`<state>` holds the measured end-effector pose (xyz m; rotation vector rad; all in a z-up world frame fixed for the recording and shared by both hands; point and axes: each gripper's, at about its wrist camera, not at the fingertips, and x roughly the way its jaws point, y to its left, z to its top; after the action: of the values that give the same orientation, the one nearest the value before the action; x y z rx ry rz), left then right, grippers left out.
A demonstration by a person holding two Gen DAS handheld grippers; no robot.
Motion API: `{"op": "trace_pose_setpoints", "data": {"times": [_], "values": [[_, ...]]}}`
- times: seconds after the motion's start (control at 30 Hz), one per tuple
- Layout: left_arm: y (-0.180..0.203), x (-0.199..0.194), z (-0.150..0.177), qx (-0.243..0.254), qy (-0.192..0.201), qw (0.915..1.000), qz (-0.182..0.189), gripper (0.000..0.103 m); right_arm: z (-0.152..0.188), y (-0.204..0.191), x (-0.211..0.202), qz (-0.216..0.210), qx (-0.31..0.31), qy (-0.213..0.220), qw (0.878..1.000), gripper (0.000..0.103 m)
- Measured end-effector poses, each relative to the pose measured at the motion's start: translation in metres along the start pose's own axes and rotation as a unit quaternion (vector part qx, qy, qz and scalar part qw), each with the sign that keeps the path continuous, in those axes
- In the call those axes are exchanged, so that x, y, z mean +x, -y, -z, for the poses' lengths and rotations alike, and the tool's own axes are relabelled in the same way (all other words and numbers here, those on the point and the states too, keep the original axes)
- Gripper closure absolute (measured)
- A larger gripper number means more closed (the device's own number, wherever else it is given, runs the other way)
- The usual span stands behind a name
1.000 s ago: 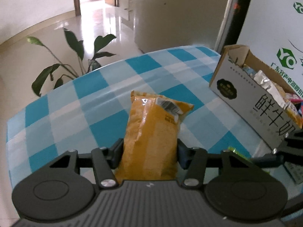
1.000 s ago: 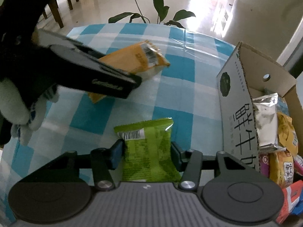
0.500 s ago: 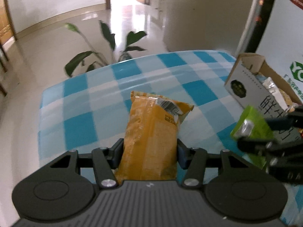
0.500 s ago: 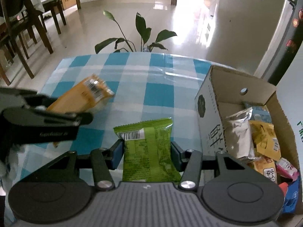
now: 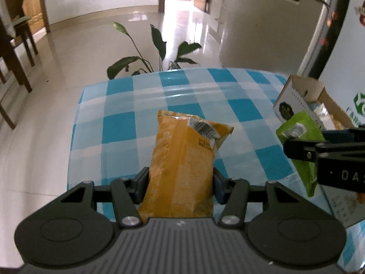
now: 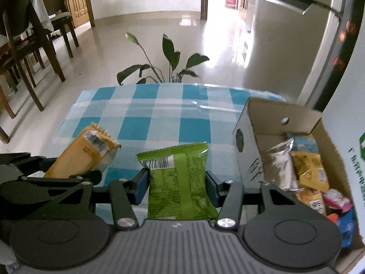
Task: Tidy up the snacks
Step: 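Lift both held packets and carry them over the cardboard box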
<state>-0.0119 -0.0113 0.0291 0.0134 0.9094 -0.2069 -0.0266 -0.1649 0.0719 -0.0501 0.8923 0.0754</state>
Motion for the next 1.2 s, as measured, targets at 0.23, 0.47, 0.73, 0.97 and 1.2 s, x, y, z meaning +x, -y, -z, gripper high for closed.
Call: {"op": "trace_pose_setpoints", "data": {"times": [0.23,0.47,0.73,0.97,1.2], "values": [[-0.001,-0.015,0.015,-0.041,0.019,0.9989,-0.006,0.048,0.002,0.001,-0.013,0.000,-0.010,0.014,1.000,0.045],[0.007,-0.014,0.021,-0.049,0.024,0.9985,0.005,0.048,0.000,0.003,-0.012,-0.004,-0.025,0.015,1.000,0.045],[0.025,-0.017,0.022,-0.043,0.036,0.9983,0.013,0.048,-0.003,0.022,-0.025,-0.005,-0.016,0.031,0.999,0.045],[0.049,-0.026,0.008,-0.049,0.057,0.9967,0.030,0.048,-0.005,0.044,-0.042,-0.002,0.000,0.053,0.999,0.045],[0.091,-0.034,-0.009,-0.033,0.077,0.9941,0.069,0.048,-0.009,0.086,-0.062,0.012,0.042,0.082,0.996,0.045]]}}
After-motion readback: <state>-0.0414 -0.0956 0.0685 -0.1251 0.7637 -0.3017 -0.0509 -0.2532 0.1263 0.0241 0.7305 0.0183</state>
